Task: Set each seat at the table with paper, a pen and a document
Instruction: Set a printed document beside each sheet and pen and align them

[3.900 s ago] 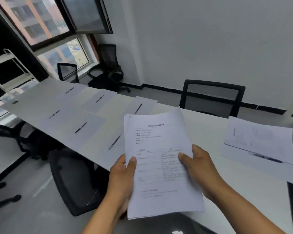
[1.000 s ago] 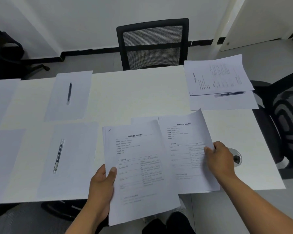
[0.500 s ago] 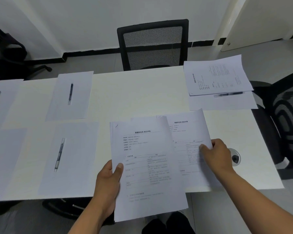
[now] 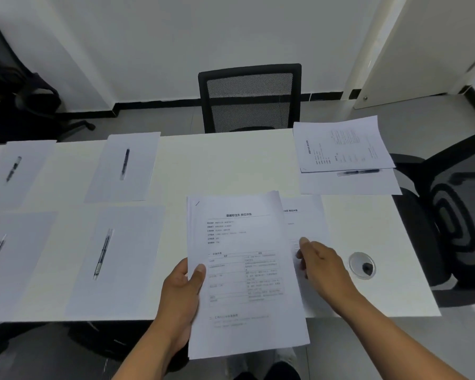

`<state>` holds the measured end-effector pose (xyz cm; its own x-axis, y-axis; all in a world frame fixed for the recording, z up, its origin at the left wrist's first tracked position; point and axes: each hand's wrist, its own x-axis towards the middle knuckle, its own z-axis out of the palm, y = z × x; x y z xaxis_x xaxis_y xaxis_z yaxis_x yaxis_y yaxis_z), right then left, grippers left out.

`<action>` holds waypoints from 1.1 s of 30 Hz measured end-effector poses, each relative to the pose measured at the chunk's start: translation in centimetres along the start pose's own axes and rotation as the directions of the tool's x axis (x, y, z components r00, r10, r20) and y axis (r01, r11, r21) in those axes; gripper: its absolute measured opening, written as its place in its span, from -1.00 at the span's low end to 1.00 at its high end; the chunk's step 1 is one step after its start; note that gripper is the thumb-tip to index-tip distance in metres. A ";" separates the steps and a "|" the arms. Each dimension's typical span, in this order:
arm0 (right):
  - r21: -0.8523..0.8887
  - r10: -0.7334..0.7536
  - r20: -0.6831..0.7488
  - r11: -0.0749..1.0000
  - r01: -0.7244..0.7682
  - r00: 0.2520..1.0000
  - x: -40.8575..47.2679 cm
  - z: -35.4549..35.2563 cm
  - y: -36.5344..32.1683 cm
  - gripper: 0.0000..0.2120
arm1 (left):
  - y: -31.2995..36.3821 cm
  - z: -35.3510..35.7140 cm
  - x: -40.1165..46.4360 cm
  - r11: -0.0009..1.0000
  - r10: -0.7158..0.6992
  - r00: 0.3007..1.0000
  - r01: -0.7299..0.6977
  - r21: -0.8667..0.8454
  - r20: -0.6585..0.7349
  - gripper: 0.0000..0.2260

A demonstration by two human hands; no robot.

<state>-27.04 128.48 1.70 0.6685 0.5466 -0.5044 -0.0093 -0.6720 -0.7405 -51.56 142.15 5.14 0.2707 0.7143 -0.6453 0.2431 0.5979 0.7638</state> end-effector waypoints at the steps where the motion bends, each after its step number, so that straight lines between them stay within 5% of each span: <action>1: 0.048 -0.004 0.038 0.999 0.002 0.999 -0.6 0.3 -0.3 -0.48 | 0.1 0.0 -0.3 1.000 0.002 1.000 -0.002 -0.001 -0.007 -0.80; 20: 0.002 -0.287 0.225 0.956 0.295 0.931 -7.4 4.7 -6.2 -0.60 | 0.6 -7.2 -8.4 0.991 0.048 0.985 -0.067 -0.112 -0.167 -0.79; 33: -0.051 -0.329 0.205 0.937 0.346 0.922 -17.2 18.5 -11.1 -0.60 | 0.4 -24.9 -10.5 0.986 0.116 0.986 -0.129 -0.108 -0.123 -0.77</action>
<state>-52.18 135.72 10.40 0.4670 0.8272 -0.3125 0.2605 -0.4664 -0.8454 -77.49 143.93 12.49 0.1806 0.8181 -0.5460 0.1042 0.5361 0.8377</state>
